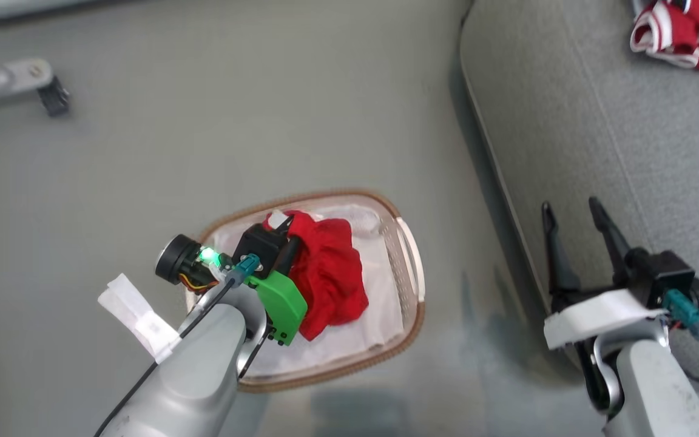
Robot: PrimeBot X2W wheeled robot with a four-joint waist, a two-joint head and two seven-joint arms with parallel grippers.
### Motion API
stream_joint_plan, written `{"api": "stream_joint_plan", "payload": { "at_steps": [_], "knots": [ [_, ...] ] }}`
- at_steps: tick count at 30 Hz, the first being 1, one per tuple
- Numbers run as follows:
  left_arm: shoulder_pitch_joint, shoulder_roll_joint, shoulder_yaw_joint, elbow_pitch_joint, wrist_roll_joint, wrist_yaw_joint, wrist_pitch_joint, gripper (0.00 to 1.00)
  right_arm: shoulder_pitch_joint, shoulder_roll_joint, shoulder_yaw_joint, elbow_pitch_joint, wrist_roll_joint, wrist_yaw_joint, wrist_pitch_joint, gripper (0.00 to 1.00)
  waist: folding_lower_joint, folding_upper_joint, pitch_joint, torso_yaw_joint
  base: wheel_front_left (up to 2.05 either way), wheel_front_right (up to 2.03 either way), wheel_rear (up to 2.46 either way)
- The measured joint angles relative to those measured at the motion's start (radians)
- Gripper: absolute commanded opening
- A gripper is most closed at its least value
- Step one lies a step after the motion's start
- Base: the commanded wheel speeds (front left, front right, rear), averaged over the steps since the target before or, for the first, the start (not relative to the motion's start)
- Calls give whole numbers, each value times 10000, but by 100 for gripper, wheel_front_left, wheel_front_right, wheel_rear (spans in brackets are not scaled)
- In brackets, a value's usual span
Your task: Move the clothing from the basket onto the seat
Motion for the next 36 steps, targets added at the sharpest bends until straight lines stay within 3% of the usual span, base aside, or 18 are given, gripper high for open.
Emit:
{"api": "stream_joint_plan", "payload": {
  "at_steps": [9,16,27,36],
  "knots": [
    [12,518,-474,-1127,73,-48,0,0,793,0,123,349,-136,0,0,100,-1,0,-2036,517,0,0,0],
    [-1525,878,-1101,-2458,-127,-63,349,0,1052,0,510,485,-144,0,0,100,-1,0,-3685,1010,0,0,0],
    [-3230,1546,-1494,-3893,-462,-81,1089,0,781,-6,1570,311,-194,0,0,100,-1,0,-4425,1346,0,0,0],
    [-3479,1768,-1425,-4349,-769,-59,1323,0,544,-4,3233,-531,169,0,0,100,-1,0,-4550,1351,0,0,0]
  ]
}}
